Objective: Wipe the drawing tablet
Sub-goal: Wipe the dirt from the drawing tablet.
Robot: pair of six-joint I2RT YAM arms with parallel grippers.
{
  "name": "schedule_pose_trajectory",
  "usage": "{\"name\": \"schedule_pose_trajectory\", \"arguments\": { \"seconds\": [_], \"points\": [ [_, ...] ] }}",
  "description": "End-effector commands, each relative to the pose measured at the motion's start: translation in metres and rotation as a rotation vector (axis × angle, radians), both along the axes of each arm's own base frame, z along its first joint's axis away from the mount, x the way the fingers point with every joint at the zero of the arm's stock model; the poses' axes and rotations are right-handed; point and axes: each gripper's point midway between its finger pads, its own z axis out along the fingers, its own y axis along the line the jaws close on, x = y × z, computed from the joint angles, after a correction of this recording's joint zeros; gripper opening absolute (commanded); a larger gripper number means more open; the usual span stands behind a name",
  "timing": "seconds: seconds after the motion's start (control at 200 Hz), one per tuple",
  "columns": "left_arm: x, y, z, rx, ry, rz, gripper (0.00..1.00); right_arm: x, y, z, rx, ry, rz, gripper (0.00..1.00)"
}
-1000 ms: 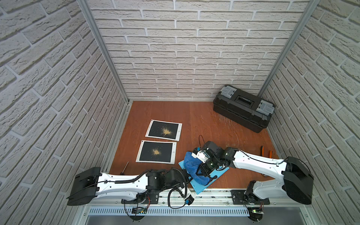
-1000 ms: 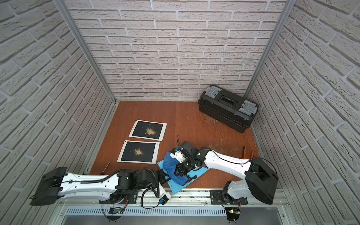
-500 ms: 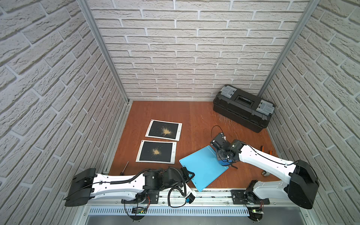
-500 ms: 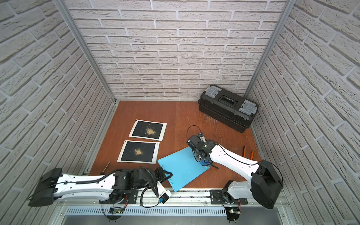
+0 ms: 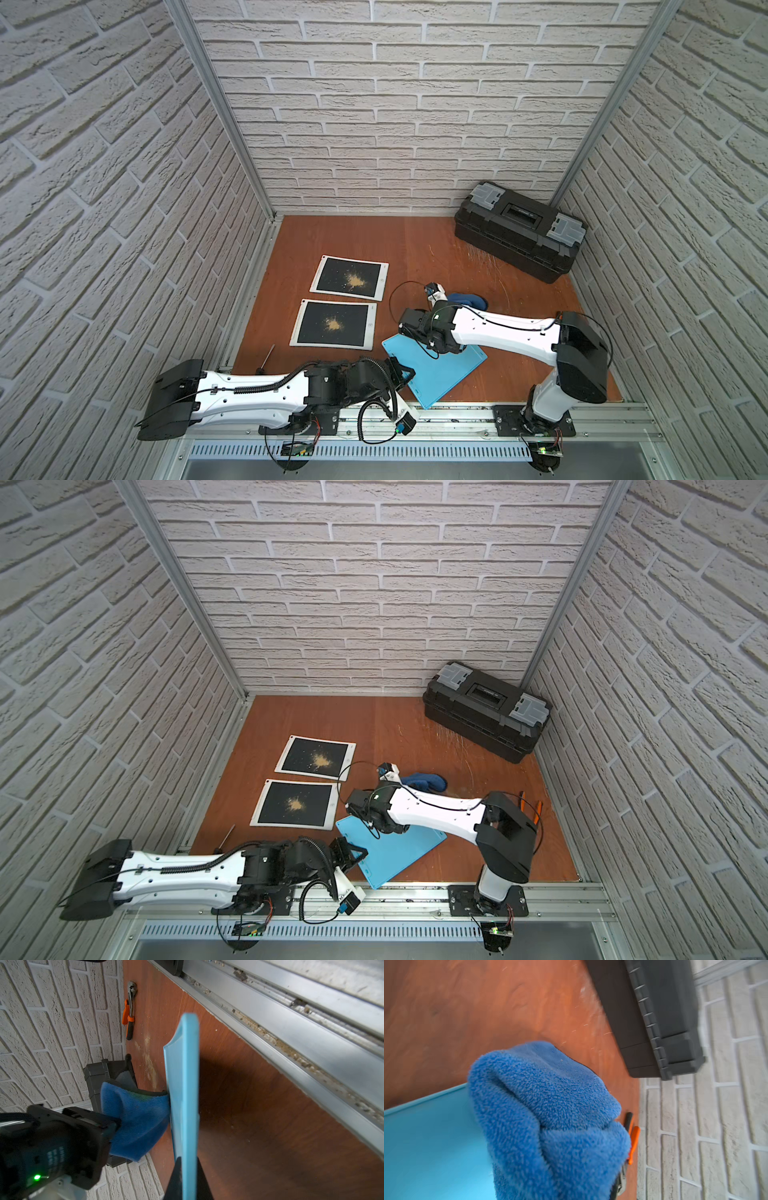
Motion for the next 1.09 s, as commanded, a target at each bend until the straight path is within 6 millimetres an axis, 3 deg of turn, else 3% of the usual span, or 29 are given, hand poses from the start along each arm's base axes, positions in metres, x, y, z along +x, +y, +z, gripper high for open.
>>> {"name": "schedule_pose_trajectory", "arguments": {
  "seconds": [0.0, 0.11, 0.3, 0.405, 0.505, 0.61, 0.825, 0.965, 1.09],
  "points": [
    [0.002, 0.009, -0.008, 0.061, -0.029, 0.005, 0.0, 0.0, 0.019, -0.022, 0.117, 0.057, -0.009, 0.03],
    [0.002, 0.009, -0.008, 0.059, -0.029, 0.003, 0.0, 0.011, 0.022, -0.044, 0.147, 0.101, -0.054, 0.03],
    [0.002, 0.009, -0.01, 0.066, -0.03, 0.006, 0.0, 0.046, 0.016, -0.064, 0.211, 0.15, -0.128, 0.02],
    [0.003, 0.01, -0.01, 0.067, -0.032, 0.012, 0.0, 0.049, 0.015, -0.073, 0.164, 0.189, -0.116, 0.03],
    [0.008, 0.011, -0.01, 0.072, -0.042, 0.039, 0.0, 0.03, 0.006, -0.089, 0.154, 0.248, -0.113, 0.03],
    [0.014, 0.013, -0.011, 0.082, -0.058, 0.072, 0.0, -0.004, -0.019, -0.105, 0.128, 0.302, -0.128, 0.03],
    [0.022, 0.013, -0.012, 0.088, -0.069, 0.116, 0.0, -0.071, -0.052, -0.114, 0.117, 0.374, -0.172, 0.03],
    [0.027, 0.015, -0.011, 0.089, -0.08, 0.14, 0.0, -0.099, -0.058, -0.118, 0.196, 0.421, -0.215, 0.03],
    [0.028, 0.016, -0.008, 0.082, -0.084, 0.15, 0.0, -0.107, -0.06, -0.113, 0.23, 0.428, -0.227, 0.03]
  ]
}}
